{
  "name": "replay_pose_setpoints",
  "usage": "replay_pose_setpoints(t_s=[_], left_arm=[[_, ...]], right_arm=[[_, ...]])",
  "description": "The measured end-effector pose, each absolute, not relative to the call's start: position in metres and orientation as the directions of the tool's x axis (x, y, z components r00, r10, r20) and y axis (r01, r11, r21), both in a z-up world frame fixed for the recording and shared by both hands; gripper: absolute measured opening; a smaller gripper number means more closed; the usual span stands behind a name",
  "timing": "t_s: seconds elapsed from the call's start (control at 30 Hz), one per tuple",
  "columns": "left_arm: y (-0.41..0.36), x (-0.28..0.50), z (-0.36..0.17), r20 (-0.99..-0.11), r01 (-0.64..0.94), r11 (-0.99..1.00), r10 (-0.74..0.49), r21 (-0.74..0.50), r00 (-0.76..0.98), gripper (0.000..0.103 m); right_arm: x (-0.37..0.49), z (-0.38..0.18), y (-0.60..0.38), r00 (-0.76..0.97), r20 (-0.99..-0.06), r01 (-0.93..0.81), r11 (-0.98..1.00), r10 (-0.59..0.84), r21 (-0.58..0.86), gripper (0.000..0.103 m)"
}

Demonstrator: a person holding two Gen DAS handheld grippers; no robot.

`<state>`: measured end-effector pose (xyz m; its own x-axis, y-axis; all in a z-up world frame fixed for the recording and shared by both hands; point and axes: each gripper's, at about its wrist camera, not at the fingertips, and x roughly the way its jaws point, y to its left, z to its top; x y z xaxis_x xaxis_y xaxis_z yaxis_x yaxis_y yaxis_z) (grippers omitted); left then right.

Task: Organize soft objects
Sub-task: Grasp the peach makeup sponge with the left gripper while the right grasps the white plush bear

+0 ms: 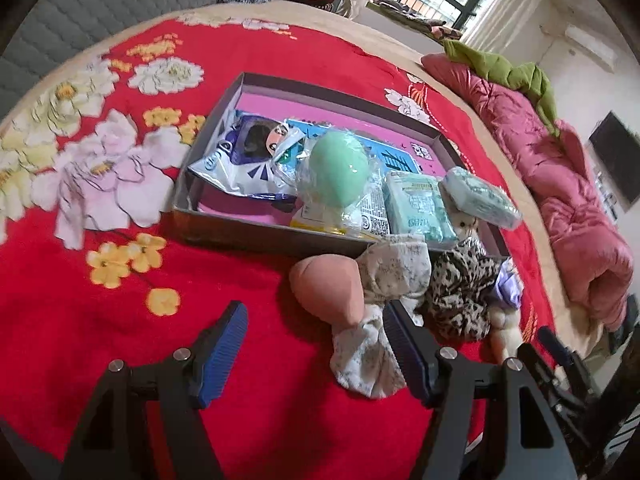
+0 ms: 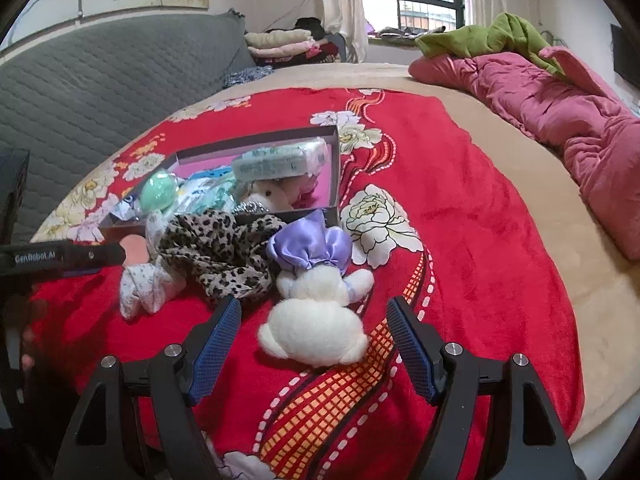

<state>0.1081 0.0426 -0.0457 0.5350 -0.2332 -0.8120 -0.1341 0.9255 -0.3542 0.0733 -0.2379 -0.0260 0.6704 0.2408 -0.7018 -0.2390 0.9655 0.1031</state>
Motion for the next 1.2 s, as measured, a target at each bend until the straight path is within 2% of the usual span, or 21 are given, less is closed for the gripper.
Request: replay_pose_setpoints(t_s=[0.13, 0.2, 0.37, 0.73, 0.8, 0.83, 0.97, 1.2], left_arm=[[0.047, 0.116, -0.051, -0.802, -0.123, 0.916, -0.262, -0.381, 0.537, 0.059], [0.048, 0.121, -0.054, -0.794, -0.116, 0.907, -0.286, -0.405, 0.537, 0.051], [0.048, 0.13, -0.064, -0.79, -0.103, 0.895, -0.322, -0.434, 0.522, 0.044], [0.052, 0.138, -0.076, -0.774, -0.113, 0.869, -0.361, -0.481, 0.52, 0.043], [0.052, 0.137, -0.076, -0.775, -0.111, 0.872, -0.357, -0.476, 0.522, 0.043], [0.053, 0.136, -0.076, -0.775, -0.111, 0.873, -0.355, -0.475, 0.522, 0.043], [0.052, 0.135, -0.073, -0.773, -0.115, 0.871, -0.354, -0.477, 0.526, 0.042], [0.058, 0.123, -0.059, -0.752, -0.106, 0.867, -0.354, -0.486, 0.556, 0.042]], right_arm=[[0.08, -0.033, -0.237, 0.658, -0.712, -0.239, 0.965, 0.245, 0.111, 0.076], [0.082, -0.035, -0.237, 0.652, -0.717, -0.239, 0.964, 0.246, 0.114, 0.076], [0.088, -0.042, -0.235, 0.637, -0.729, -0.243, 0.963, 0.25, 0.119, 0.076], [0.097, -0.053, -0.236, 0.621, -0.741, -0.247, 0.961, 0.255, 0.124, 0.076], [0.098, -0.054, -0.235, 0.617, -0.742, -0.26, 0.958, 0.261, 0.121, 0.068], [0.098, -0.055, -0.234, 0.612, -0.742, -0.268, 0.955, 0.271, 0.128, 0.059], [0.097, -0.054, -0.234, 0.619, -0.737, -0.272, 0.954, 0.271, 0.123, 0.055], [0.087, -0.039, -0.236, 0.656, -0.703, -0.281, 0.953, 0.276, 0.112, 0.054]])
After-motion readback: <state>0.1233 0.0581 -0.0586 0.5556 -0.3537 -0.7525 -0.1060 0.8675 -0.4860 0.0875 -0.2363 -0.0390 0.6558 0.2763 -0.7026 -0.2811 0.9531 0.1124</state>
